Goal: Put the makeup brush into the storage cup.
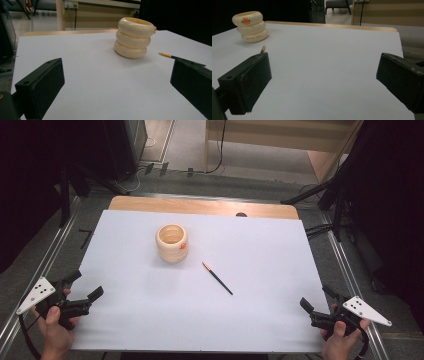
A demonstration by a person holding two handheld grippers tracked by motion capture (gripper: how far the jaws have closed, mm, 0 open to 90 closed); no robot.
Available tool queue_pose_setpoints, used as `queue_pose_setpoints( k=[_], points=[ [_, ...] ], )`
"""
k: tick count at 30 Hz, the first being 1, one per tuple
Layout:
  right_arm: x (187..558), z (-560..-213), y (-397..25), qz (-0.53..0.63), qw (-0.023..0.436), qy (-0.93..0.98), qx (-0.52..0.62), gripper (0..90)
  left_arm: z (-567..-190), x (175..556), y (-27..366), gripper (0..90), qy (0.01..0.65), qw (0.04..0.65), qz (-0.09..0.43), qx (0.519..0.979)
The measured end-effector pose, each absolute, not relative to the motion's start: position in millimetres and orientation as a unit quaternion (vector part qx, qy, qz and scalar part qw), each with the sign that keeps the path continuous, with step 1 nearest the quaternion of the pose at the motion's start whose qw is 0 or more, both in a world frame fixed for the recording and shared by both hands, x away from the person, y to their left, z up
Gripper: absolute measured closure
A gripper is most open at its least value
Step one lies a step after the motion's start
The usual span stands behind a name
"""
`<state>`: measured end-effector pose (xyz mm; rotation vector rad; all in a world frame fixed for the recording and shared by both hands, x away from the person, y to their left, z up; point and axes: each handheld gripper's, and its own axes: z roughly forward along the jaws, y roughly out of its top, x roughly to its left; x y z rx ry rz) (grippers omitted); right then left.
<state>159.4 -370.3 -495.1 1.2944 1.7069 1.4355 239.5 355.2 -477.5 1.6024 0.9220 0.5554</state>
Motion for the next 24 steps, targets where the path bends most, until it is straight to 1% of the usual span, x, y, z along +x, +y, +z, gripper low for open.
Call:
queue_pose_setpoints(
  k=[8,9,10,12,15,24],
  points=[
    [161,-492,-362,0.517,0.279,0.656,0.473,0.0,-477,239,354,0.0,0.390,0.570,0.239,0.683],
    [162,-491,-361,0.515,0.278,0.659,0.472,0.9,-477,239,354,0.0,0.390,0.569,0.239,0.683],
    [162,-490,-359,0.508,0.280,0.664,0.472,4.1,-477,239,353,0.0,0.391,0.569,0.239,0.682],
    [162,-489,-359,0.507,0.279,0.664,0.473,4.6,-477,239,353,0.0,0.388,0.571,0.240,0.683],
    [164,-485,-358,0.512,0.266,0.670,0.468,4.6,-477,240,353,0.0,0.388,0.571,0.240,0.682],
    [171,-476,-349,0.500,0.250,0.687,0.465,4.6,-478,240,352,0.0,0.388,0.570,0.238,0.684]
  ],
)
